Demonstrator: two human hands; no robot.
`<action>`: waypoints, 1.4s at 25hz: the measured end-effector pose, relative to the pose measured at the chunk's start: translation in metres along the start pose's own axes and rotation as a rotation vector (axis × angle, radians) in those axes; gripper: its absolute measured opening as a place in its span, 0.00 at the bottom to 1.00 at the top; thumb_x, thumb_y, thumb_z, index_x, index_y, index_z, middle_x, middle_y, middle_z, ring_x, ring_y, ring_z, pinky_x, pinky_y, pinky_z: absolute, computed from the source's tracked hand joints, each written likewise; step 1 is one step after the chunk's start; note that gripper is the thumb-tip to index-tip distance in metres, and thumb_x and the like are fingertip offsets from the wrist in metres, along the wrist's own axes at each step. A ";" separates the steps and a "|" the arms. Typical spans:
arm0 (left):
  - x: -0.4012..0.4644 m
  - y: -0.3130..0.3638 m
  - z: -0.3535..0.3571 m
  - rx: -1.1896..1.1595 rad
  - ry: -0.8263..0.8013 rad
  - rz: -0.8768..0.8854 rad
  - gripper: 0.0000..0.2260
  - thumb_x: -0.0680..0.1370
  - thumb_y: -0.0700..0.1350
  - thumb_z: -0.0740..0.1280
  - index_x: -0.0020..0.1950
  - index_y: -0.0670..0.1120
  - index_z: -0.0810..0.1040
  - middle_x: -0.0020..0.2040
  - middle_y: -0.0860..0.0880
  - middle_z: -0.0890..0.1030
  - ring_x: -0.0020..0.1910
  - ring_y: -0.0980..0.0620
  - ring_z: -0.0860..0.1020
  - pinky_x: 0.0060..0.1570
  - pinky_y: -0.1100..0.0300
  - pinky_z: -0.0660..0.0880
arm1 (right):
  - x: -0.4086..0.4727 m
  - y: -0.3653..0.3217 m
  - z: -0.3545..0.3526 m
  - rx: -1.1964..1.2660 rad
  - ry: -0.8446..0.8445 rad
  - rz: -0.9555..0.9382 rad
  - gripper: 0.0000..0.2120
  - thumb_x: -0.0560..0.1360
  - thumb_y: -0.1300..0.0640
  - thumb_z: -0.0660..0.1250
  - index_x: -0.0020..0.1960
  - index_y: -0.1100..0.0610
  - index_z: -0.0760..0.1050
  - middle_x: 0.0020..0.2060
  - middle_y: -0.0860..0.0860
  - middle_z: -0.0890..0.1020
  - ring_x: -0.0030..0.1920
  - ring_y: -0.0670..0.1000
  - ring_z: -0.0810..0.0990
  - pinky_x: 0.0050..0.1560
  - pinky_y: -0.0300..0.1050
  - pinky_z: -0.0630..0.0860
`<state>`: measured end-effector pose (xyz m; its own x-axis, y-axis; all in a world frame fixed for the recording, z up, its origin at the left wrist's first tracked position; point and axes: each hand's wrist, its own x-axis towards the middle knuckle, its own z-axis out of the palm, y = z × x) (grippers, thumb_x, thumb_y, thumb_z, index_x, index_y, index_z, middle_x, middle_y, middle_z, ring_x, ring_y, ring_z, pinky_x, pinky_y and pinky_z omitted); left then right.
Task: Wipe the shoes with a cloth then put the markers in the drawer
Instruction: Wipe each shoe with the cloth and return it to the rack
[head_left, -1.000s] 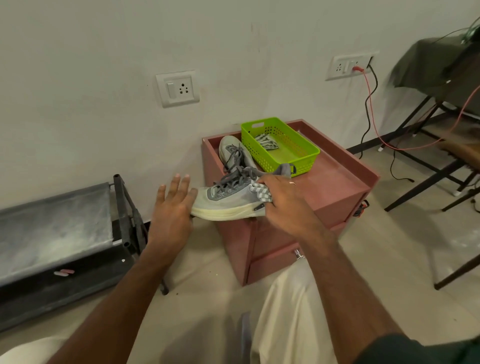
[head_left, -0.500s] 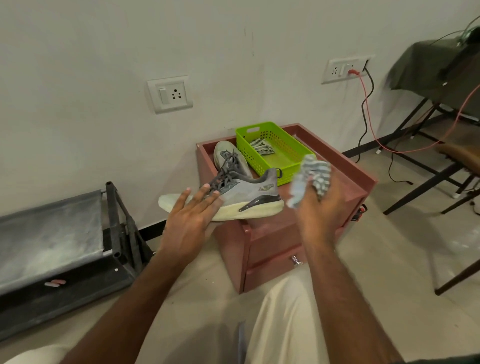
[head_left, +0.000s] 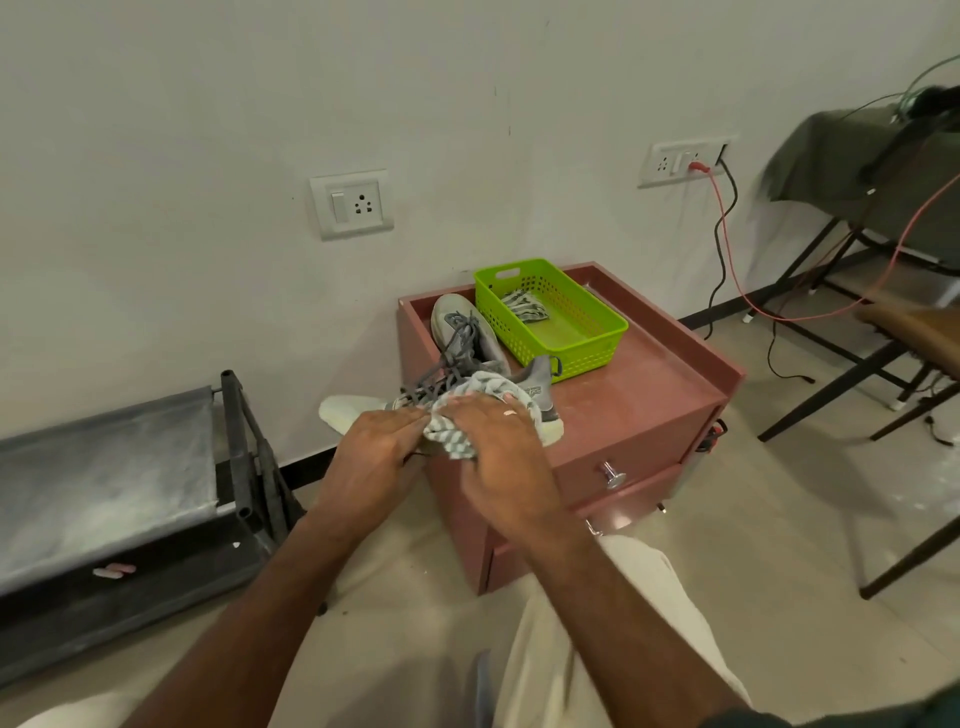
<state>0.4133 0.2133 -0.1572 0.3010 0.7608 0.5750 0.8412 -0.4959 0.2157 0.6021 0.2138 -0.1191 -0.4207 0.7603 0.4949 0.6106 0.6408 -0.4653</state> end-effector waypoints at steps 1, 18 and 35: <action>0.000 0.001 -0.002 -0.005 0.013 0.005 0.15 0.69 0.41 0.79 0.55 0.40 0.84 0.54 0.44 0.86 0.52 0.44 0.84 0.52 0.53 0.78 | 0.003 -0.002 -0.008 0.263 0.018 0.066 0.23 0.70 0.67 0.60 0.62 0.56 0.80 0.59 0.50 0.83 0.63 0.51 0.79 0.68 0.54 0.71; -0.002 0.009 -0.017 -0.374 -0.087 -0.449 0.15 0.73 0.42 0.77 0.58 0.52 0.86 0.42 0.54 0.87 0.39 0.60 0.82 0.39 0.63 0.76 | -0.009 0.002 -0.011 -0.206 0.041 0.065 0.29 0.68 0.71 0.65 0.67 0.55 0.78 0.67 0.51 0.78 0.71 0.52 0.72 0.74 0.53 0.65; -0.005 0.006 -0.017 -0.356 -0.133 -0.463 0.18 0.73 0.41 0.77 0.63 0.49 0.84 0.47 0.53 0.85 0.42 0.59 0.80 0.44 0.63 0.76 | 0.008 0.047 -0.039 0.481 0.238 0.798 0.16 0.76 0.65 0.60 0.48 0.48 0.82 0.40 0.46 0.85 0.45 0.52 0.84 0.49 0.58 0.81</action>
<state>0.4095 0.1990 -0.1458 0.0117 0.9657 0.2594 0.7029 -0.1924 0.6847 0.6531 0.2461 -0.1082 0.1794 0.9837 0.0133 0.2948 -0.0408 -0.9547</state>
